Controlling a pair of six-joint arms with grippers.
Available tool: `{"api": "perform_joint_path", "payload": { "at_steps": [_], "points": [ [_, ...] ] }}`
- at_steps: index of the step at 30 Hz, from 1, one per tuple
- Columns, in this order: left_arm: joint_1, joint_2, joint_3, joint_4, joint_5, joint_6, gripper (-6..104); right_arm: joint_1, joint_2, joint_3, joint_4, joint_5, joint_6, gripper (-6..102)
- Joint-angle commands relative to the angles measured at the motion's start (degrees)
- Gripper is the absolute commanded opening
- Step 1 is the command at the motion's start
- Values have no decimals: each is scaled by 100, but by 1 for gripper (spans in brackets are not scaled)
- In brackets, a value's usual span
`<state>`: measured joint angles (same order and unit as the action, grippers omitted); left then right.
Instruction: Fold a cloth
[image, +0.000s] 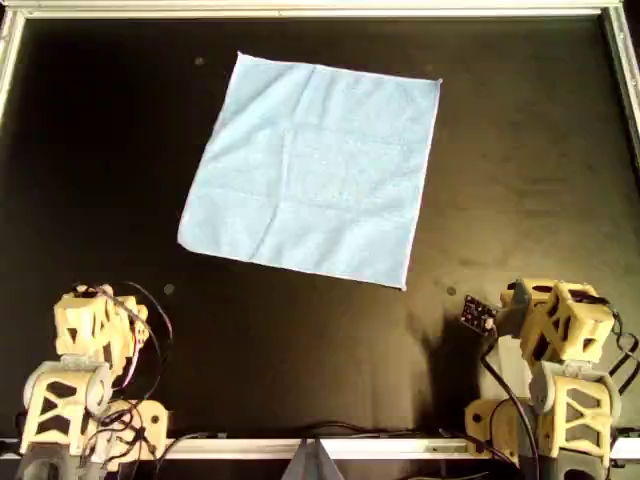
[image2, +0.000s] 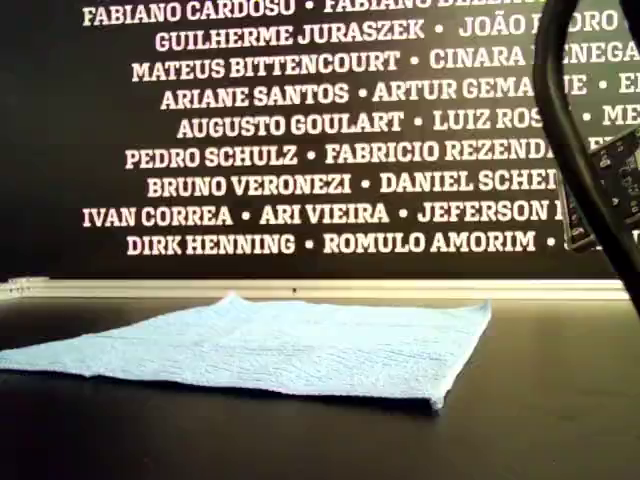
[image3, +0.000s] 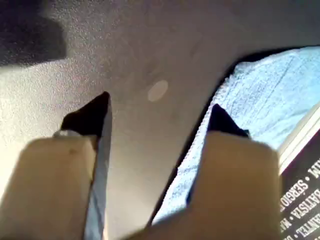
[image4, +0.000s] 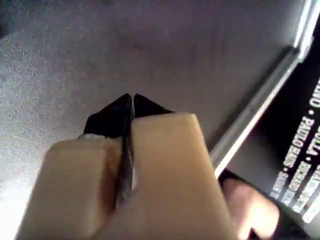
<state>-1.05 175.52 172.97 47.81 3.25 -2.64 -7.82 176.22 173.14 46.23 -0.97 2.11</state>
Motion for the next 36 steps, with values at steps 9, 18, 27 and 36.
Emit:
{"api": "perform_joint_path", "payload": {
  "at_steps": [9,18,27,36],
  "points": [
    [44,97,-70,-62,123,18,69,26,185,-114,-105,-747,35,-1],
    [18,114,-211,-141,141,-53,69,18,193,-457,-1310,-2268,26,-1],
    [9,114,-141,-1222,141,-53,69,26,185,-606,-1450,-2373,35,-1],
    [0,105,-44,-2426,141,-44,69,26,176,-457,-1450,-2373,26,39]
  ]
}}
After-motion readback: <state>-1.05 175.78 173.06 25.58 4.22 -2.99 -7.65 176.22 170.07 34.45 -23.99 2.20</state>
